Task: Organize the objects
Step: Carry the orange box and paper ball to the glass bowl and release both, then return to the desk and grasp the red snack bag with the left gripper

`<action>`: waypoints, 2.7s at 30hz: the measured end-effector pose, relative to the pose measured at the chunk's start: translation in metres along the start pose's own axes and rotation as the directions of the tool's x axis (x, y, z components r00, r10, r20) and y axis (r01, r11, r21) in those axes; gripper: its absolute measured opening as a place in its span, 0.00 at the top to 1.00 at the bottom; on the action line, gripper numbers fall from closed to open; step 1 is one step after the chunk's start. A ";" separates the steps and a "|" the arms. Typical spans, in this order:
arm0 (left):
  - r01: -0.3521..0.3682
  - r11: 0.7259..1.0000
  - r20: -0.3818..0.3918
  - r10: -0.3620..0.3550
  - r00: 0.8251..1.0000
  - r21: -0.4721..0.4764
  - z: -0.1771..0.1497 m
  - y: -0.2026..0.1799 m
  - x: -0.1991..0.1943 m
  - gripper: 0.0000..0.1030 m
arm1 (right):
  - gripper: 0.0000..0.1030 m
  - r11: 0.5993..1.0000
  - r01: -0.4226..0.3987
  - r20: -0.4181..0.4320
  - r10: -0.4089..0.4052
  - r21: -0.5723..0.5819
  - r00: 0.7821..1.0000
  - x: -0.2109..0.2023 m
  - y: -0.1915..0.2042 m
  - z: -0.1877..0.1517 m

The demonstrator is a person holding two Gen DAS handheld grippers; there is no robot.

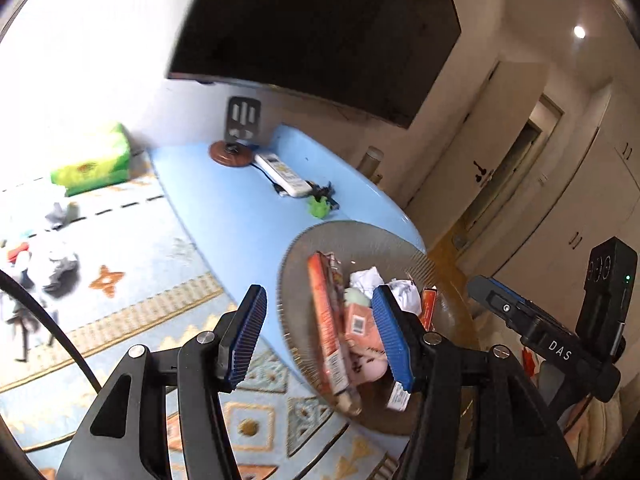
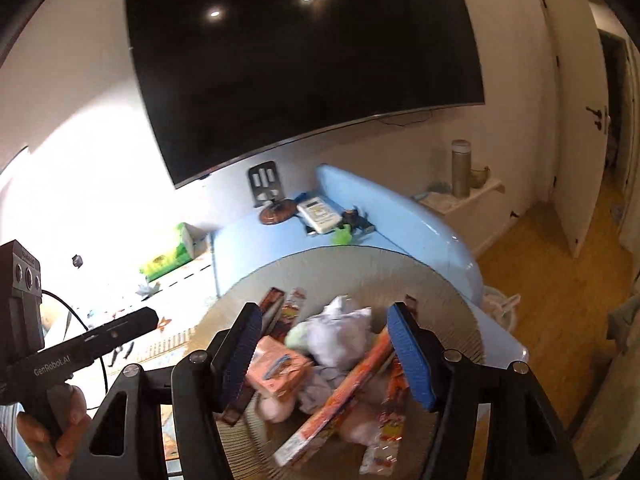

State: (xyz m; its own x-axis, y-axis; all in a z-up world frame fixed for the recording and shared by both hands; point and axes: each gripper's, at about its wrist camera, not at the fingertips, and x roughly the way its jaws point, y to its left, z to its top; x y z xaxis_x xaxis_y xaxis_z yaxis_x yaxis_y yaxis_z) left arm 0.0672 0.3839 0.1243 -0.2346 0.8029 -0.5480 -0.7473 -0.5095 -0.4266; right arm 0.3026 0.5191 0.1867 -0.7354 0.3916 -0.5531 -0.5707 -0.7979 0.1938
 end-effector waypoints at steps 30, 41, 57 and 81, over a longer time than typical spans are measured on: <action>-0.572 0.817 -0.053 0.570 0.820 -0.068 -0.059 0.291 -0.143 0.18 | 0.37 0.816 -0.464 -0.330 0.357 -0.346 0.874 0.144 0.292 -0.119; -0.383 0.915 -0.116 0.370 0.922 -0.127 0.006 0.366 -0.104 0.16 | 0.37 0.804 -0.514 -0.362 0.402 -0.299 0.841 0.148 0.287 -0.118; -0.446 0.894 -0.342 0.430 0.835 0.036 -0.044 0.283 -0.115 0.15 | 0.35 0.814 -0.501 -0.351 0.396 -0.295 0.849 0.148 0.284 -0.117; -0.531 0.821 -0.201 0.495 0.845 -0.209 -0.090 0.269 -0.149 0.74 | 0.35 0.832 -0.488 -0.340 0.394 -0.262 0.854 0.151 0.277 -0.114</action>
State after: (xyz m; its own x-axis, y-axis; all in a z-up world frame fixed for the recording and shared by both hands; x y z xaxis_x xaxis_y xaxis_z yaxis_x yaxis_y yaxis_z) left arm -0.0430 0.0996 0.0258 -0.4433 0.3637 -0.8193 -0.3586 -0.9096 -0.2097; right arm 0.0746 0.3048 0.0647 -0.7285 -0.1357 -0.6715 -0.0204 -0.9755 0.2193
